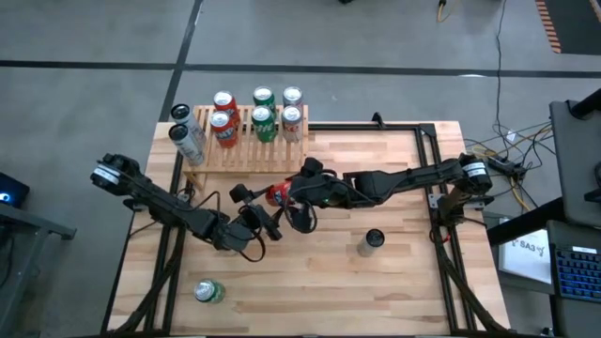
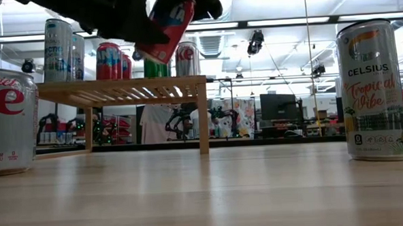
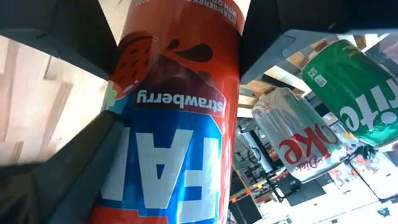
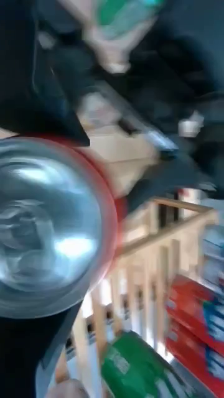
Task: Place canned beverage on shelf
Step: Put the orange soda can on the shelf aligned with the other orange soda can
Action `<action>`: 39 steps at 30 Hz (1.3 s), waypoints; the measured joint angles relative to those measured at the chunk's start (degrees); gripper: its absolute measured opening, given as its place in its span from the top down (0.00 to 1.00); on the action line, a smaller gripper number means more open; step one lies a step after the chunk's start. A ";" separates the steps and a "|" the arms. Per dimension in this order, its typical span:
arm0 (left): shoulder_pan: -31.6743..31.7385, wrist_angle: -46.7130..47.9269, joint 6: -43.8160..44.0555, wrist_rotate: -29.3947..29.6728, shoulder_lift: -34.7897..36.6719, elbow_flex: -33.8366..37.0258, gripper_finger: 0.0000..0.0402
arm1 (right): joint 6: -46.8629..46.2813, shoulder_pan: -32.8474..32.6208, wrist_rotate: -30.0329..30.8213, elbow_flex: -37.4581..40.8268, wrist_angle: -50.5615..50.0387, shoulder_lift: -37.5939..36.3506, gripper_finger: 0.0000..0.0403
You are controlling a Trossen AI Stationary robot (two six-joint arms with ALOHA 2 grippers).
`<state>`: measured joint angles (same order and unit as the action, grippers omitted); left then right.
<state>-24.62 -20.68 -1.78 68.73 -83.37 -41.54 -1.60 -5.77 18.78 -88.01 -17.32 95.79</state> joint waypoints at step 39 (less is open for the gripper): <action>-4.65 -26.71 -26.66 -20.01 36.48 19.63 0.32 | 12.07 -1.23 -3.69 19.71 47.56 -7.84 0.04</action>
<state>-29.28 -47.39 -28.44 48.72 -46.88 -21.91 10.47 -7.01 15.10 -68.30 30.24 87.95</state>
